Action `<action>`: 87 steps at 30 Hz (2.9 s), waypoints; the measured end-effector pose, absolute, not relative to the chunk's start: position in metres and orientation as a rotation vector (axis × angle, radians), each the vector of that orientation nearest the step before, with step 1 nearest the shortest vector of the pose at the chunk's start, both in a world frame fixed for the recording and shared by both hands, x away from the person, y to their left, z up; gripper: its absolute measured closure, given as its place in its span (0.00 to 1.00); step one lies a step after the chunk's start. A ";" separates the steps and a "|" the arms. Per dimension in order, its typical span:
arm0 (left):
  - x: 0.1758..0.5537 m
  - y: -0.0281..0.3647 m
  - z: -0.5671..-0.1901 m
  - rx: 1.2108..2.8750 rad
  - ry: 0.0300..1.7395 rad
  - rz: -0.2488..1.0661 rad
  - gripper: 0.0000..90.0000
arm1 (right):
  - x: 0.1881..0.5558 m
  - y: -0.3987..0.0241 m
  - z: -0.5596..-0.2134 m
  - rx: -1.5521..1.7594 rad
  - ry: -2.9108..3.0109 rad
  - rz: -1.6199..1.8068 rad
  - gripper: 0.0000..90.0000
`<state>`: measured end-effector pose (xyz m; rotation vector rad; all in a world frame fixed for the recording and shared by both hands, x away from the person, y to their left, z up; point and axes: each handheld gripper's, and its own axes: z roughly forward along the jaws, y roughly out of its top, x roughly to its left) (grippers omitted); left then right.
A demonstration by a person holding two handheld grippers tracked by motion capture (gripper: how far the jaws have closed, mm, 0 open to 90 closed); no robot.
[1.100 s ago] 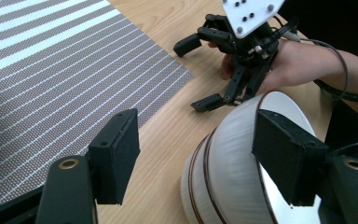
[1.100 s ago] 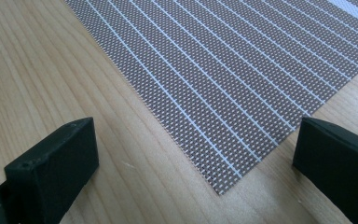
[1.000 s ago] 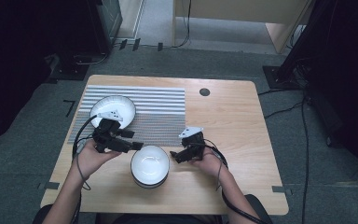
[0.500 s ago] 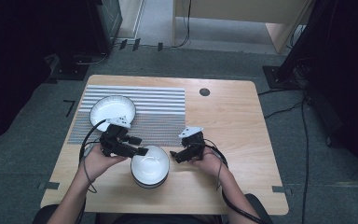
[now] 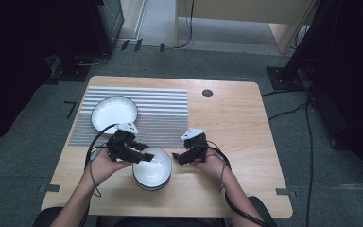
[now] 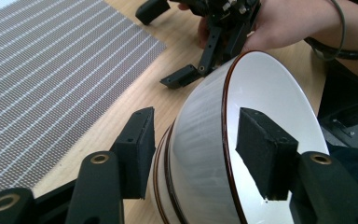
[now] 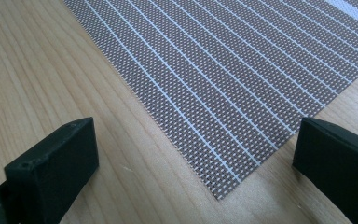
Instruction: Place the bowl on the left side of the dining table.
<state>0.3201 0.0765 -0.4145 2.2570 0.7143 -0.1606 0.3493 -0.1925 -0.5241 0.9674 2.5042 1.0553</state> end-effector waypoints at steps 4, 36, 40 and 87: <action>0.321 0.076 -0.416 2.258 0.719 -0.170 0.57 | 0.350 -0.192 -0.524 0.969 2.503 1.056 0.00; 0.334 0.071 -0.422 2.297 0.660 -0.178 0.83 | 0.346 -0.193 -0.524 1.018 2.468 1.042 0.00; 0.337 0.072 -0.421 2.276 0.660 -0.203 0.84 | 0.344 -0.194 -0.524 1.020 2.462 1.041 0.00; 0.339 0.102 -0.394 2.224 0.676 -0.229 0.86 | 0.343 -0.194 -0.524 1.033 2.458 1.041 0.00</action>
